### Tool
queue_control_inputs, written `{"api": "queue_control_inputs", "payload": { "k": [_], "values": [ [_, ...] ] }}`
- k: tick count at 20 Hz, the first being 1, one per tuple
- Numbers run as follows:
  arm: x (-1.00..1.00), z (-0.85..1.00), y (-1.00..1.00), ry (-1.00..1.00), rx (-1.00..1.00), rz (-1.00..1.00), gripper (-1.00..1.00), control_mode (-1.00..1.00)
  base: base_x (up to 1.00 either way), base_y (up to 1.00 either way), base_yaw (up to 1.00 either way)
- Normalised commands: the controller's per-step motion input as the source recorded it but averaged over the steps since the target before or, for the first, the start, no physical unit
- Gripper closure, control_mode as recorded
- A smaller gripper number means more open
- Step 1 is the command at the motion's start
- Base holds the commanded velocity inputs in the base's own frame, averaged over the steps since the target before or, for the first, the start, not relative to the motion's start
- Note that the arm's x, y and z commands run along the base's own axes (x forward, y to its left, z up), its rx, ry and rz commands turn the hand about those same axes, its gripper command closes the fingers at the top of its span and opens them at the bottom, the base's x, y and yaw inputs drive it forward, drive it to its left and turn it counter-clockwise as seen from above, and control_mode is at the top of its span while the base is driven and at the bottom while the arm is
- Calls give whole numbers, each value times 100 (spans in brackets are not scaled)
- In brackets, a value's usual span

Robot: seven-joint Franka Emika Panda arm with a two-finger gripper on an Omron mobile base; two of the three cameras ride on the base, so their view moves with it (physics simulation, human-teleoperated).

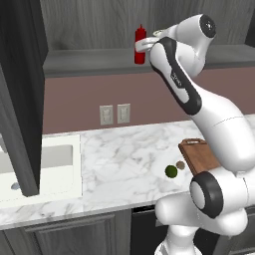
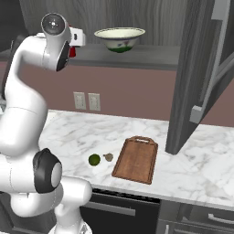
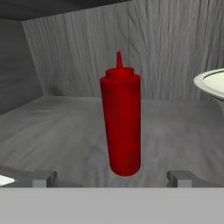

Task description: Open the cabinet. Place the bowl and condiment on the counter. Then place the lime and garlic on the cutting board.

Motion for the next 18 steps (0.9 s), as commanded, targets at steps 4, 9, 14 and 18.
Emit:
{"api": "queue_control_inputs", "payload": {
  "k": [4,9,14,18],
  "values": [
    [17,-4,4,0,-1,0,-100,-100,0,0,0],
    [17,-4,3,0,-1,0,-100,-100,0,0,0],
    [17,-4,1,0,-1,0,-100,-100,0,0,0],
    [15,-3,3,0,-1,0,-100,-100,0,0,0]
  ]
}}
